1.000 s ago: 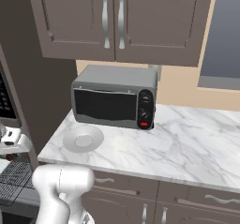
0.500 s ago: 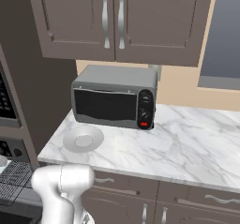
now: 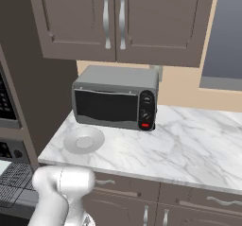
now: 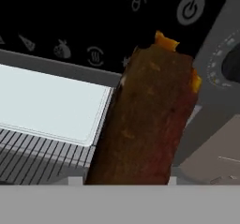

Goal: Place the sweet potato on the top rack of the oven.

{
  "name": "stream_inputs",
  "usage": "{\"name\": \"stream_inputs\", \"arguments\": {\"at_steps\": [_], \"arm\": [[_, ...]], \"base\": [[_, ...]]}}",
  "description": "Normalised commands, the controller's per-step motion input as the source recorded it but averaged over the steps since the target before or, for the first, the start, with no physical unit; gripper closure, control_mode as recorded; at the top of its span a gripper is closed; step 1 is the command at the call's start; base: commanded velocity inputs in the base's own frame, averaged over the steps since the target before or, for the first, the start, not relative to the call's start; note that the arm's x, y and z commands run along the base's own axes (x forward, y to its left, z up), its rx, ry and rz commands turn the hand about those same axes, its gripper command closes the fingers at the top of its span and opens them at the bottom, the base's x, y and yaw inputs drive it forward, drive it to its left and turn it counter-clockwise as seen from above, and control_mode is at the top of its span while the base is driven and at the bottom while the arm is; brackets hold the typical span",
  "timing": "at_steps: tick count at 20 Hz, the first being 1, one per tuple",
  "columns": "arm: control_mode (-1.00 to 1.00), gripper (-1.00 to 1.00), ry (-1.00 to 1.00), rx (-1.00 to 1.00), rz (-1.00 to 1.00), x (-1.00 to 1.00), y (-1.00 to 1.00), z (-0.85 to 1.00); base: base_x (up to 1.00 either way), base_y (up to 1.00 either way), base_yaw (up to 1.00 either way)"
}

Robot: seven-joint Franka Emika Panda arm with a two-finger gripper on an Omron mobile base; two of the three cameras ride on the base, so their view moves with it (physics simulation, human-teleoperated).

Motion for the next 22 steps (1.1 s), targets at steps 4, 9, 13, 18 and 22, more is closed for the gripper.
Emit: {"name": "stream_inputs", "arguments": {"at_steps": [4,9,13,18,22], "arm": [[-1.00,1.00,-0.05,-0.02,-0.22,0.33,0.84,-0.30],[-1.00,1.00,0.00,-0.06,-0.21,0.07,0.93,-0.40],[-1.00,1.00,0.00,-0.10,-0.12,0.15,0.77,-0.38],[-1.00,1.00,0.00,-0.09,0.01,0.10,0.41,-0.35],[-1.00,1.00,0.00,-0.07,0.00,0.28,0.36,-0.36]], "base": [[0.00,0.00,0.00],[0.00,0.00,0.00],[0.00,0.00,0.00],[0.00,0.00,0.00],[0.00,0.00,0.00]]}}
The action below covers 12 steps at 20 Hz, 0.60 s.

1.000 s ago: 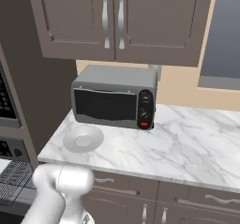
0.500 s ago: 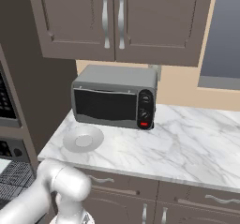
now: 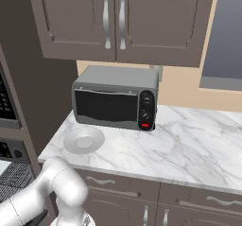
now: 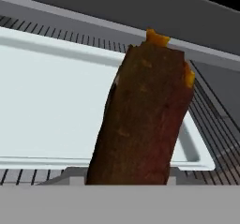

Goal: Place the sweet potato on the top rack of the oven.

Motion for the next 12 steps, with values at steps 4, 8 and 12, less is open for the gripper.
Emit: {"name": "stream_inputs", "arguments": {"at_steps": [4,8,12], "arm": [[-1.00,1.00,0.00,-0.01,0.00,0.29,0.05,-0.05],[-1.00,1.00,0.00,0.00,0.00,0.24,0.02,-0.01],[-1.00,1.00,0.00,0.00,0.00,0.20,0.07,-0.12]], "base": [[0.00,0.00,0.00],[0.00,0.00,0.00],[0.00,0.00,0.00]]}}
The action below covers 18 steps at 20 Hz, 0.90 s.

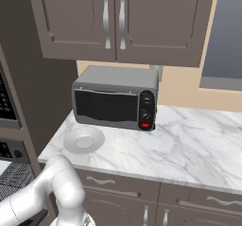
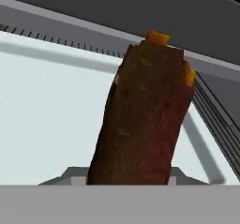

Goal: Place the sweet potato on the top rack of the oven.

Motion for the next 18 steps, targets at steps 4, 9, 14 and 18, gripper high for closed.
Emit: {"name": "stream_inputs", "arguments": {"at_steps": [4,9,14,18], "arm": [[-1.00,1.00,0.02,-0.02,0.00,0.17,0.08,-0.30],[-1.00,1.00,0.03,-0.02,0.00,0.15,0.15,-0.29],[-1.00,1.00,0.05,-0.01,0.00,0.03,0.27,-0.13],[-1.00,-1.00,0.04,0.00,0.00,0.00,0.22,-0.04]], "base": [[0.00,0.00,0.00],[0.00,0.00,0.00],[0.00,0.00,0.00],[0.00,0.00,0.00]]}}
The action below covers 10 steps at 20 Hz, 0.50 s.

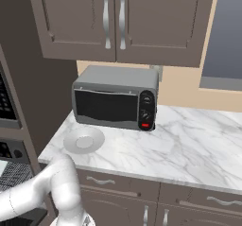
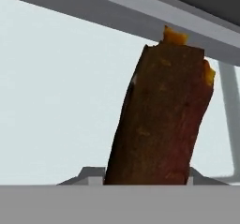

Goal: Place the sweet potato on the top rack of the oven.

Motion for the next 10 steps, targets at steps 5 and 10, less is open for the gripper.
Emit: {"name": "stream_inputs", "arguments": {"at_steps": [5,10], "arm": [[-1.00,-1.00,0.01,0.00,0.00,0.00,0.03,0.00],[-1.00,-1.00,0.00,0.00,0.00,-0.01,0.00,0.00]], "base": [[0.00,0.00,0.00],[0.00,0.00,0.00]]}}
